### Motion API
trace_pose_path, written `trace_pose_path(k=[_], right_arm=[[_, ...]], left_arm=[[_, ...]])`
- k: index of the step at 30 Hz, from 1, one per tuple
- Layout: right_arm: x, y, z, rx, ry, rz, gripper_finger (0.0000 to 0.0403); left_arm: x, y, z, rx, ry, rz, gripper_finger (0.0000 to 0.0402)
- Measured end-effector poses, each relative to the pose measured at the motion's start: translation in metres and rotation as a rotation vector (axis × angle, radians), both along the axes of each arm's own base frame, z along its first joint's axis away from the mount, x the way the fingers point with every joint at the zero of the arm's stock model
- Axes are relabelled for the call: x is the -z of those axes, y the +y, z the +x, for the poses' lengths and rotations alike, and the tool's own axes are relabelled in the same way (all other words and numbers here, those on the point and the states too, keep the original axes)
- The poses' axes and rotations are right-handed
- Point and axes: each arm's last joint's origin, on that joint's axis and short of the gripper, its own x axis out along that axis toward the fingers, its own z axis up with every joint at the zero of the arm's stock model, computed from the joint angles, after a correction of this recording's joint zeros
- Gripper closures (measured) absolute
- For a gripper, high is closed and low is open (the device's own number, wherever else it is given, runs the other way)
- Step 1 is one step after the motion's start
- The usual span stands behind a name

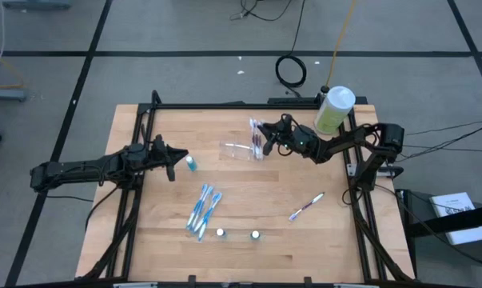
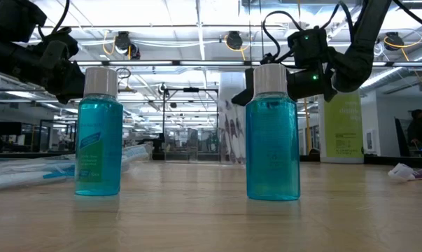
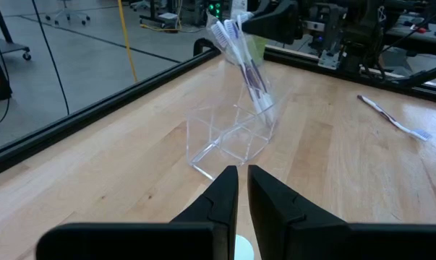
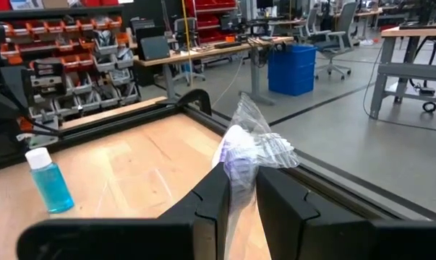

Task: Pick & Place toothbrushing station
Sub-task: Put the violet toothbrush into the transparent organizer

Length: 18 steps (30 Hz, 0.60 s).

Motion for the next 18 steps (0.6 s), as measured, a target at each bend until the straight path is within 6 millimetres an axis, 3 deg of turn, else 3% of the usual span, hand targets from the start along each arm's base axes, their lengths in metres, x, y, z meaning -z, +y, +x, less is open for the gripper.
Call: trace_pose_path(k=[11,18], right_arm=[[0.0003,-0.0008,-0.0003,0.0,0.007,-0.007,0.0345],[0.0032,-0.0009,-0.0006,-0.007,0.088,-0.082,0.031]], left_arm=[[0.0,0.0,0.0,0.0,0.0,0.0,0.0364],[0.0,0.0,0.0,0.0,0.0,0.0,0.0364]])
